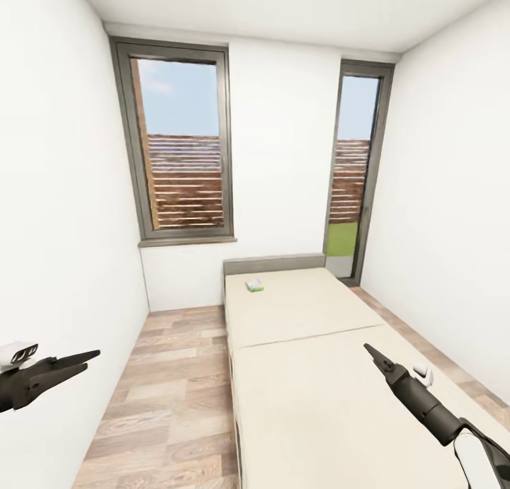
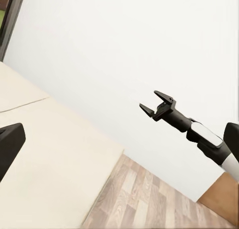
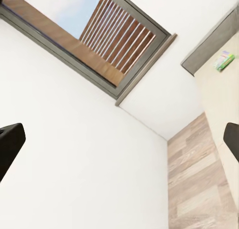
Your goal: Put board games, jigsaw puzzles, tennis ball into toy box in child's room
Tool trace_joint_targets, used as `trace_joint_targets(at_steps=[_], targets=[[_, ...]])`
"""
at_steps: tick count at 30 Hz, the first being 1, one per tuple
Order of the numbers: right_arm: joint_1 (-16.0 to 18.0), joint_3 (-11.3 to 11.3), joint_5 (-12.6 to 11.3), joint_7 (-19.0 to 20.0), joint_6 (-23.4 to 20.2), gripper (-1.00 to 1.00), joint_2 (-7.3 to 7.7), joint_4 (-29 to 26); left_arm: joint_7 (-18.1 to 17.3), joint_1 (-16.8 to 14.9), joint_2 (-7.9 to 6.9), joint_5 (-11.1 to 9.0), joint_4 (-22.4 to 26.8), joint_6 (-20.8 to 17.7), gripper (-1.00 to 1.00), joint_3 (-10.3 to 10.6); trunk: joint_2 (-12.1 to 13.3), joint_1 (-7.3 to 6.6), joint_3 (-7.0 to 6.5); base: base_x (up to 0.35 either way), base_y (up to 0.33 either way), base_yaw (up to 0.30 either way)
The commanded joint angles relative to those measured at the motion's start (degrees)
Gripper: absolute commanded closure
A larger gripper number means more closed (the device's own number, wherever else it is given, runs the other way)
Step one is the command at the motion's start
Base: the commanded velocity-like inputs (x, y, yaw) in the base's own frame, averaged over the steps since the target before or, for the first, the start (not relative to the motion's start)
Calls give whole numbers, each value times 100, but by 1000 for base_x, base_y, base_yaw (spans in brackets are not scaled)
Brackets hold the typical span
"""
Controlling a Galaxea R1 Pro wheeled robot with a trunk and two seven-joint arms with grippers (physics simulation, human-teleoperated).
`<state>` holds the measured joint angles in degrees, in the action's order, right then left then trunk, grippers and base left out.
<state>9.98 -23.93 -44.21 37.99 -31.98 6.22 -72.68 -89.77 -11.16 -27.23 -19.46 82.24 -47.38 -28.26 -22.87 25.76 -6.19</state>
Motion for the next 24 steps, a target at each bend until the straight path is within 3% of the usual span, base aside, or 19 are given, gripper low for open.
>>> trace_joint_targets(at_steps=[1, 24], targets=[[4, -7, -35, 3, -45, -100, 0, 3, -24, 0, -1, 4, 0, -61, -100, -2, -5, 2, 10, 0, 39, -175], [45, -6, -31, -33, -185, -100, 20, 8, -24, 0, -1, 3, 1, -61, -100, -4, -5, 2, 152, 14, 3, -209]])
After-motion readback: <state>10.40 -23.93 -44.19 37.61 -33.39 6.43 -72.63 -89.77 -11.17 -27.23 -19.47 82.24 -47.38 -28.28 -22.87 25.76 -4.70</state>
